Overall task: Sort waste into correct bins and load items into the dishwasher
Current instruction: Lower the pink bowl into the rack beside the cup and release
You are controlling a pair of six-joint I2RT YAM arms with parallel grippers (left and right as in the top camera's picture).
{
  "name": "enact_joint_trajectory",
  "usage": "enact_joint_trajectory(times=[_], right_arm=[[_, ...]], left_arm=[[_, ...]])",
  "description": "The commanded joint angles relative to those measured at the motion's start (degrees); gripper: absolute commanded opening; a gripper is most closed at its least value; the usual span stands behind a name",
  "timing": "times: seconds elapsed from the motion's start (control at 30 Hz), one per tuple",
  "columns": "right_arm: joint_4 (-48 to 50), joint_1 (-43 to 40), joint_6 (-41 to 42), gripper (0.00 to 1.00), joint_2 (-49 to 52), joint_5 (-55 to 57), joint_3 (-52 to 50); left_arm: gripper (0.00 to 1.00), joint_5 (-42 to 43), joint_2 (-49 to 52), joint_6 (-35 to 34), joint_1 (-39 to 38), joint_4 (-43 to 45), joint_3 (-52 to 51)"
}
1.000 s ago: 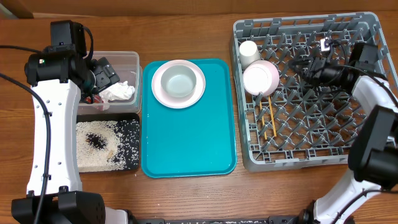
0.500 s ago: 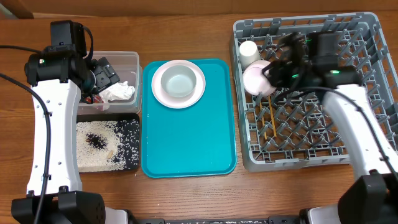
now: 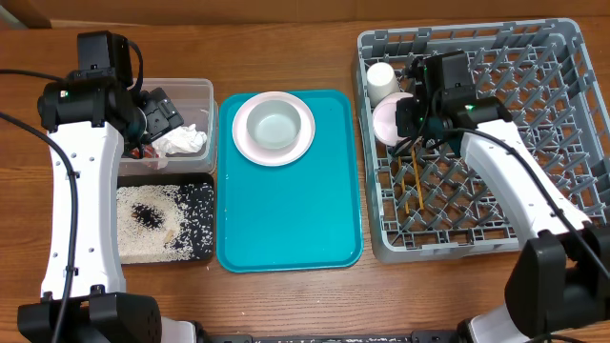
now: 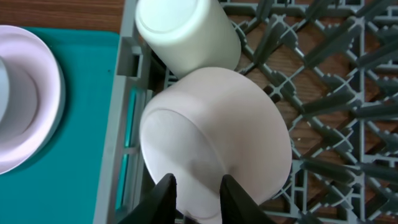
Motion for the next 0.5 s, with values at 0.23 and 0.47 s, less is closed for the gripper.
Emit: enact_joint_trajectory(times=[0.23, 0.47], right_arm=[[0.3, 0.0, 0.8, 0.08, 1.3, -5.3, 0.0], [0.2, 0.0, 0.8, 0.04, 4.0, -3.3, 0.0]], left_arm=[[1.0, -0.4, 0.3, 0.4, 0.2, 0.0, 0.8], [1.0, -0.4, 0.3, 0.4, 0.2, 0.0, 0.8]])
